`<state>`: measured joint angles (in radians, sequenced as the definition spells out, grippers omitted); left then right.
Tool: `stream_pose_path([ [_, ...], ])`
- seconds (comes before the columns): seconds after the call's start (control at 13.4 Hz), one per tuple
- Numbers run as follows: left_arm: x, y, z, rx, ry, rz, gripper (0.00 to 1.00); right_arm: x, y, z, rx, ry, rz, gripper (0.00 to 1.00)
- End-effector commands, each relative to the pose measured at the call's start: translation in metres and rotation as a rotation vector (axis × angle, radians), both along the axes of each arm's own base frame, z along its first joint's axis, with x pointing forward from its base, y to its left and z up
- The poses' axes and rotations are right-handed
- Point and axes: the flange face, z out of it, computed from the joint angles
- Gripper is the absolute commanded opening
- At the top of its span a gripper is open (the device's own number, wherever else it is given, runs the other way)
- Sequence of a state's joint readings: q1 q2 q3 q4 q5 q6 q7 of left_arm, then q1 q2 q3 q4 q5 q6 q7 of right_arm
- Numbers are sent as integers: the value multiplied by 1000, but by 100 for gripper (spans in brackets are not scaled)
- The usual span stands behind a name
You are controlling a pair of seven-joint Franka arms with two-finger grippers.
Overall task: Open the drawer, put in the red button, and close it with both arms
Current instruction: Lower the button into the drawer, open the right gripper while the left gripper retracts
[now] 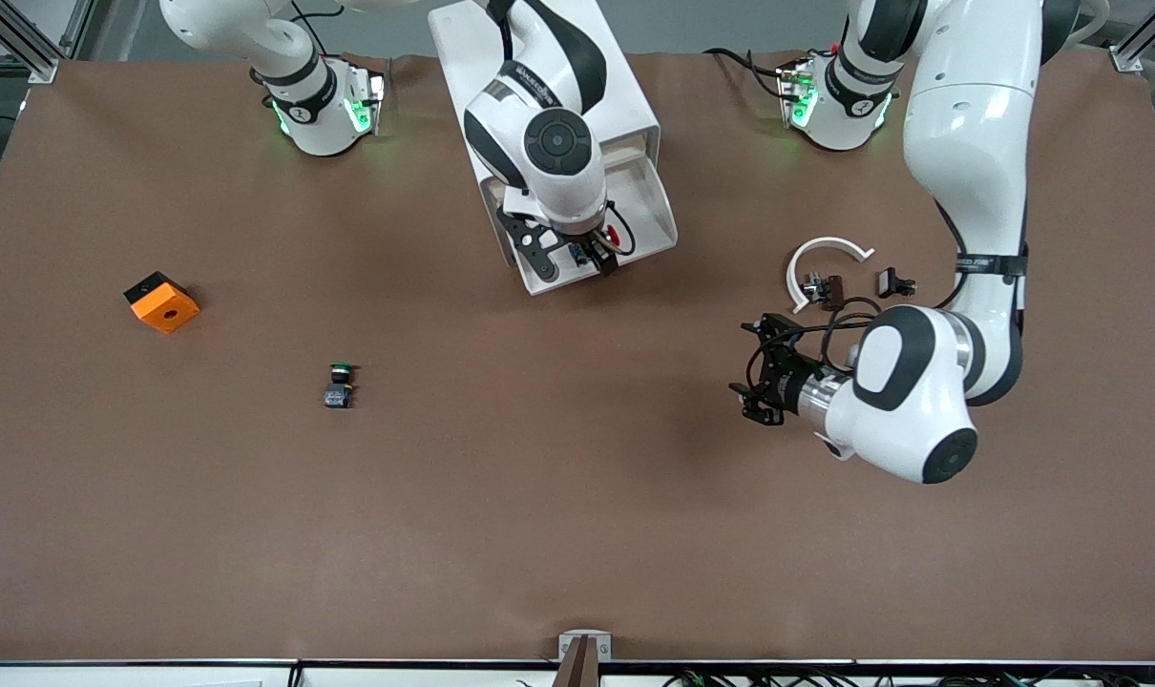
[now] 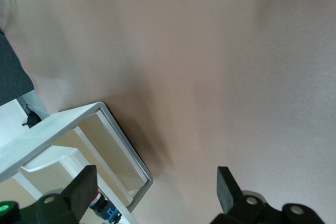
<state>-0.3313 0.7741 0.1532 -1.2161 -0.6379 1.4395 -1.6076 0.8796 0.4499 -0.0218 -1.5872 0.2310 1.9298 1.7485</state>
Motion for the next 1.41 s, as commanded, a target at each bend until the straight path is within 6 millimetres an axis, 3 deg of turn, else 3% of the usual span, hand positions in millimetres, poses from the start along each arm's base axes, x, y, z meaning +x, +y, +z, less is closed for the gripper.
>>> stream_pose_path([
  [0.0,3,11,20,-34,-85,-64,100,16,-18,48,4,37,-12,100],
  [0.22,12,18,48,-71,-204,-96,100,36,-45,91,-3,57,-23,100],
  [0.37,14,20,53,-112,-260,-159,100,43,-71,116,11,72,40,100],
  [0.6,12,26,73,-124,-370,-370,100,57,-115,147,47,69,188,100],
  [0.67,12,28,72,-127,-391,-441,100,63,-135,158,71,63,249,100],
  [0.97,10,34,104,-139,-512,-653,100,89,-222,194,97,20,532,100],
  [1.12,2,13,129,-98,-586,-744,100,105,-269,203,122,9,672,100],
  [1.34,-8,-3,159,-74,-657,-799,100,125,-333,203,163,-10,780,100],
])
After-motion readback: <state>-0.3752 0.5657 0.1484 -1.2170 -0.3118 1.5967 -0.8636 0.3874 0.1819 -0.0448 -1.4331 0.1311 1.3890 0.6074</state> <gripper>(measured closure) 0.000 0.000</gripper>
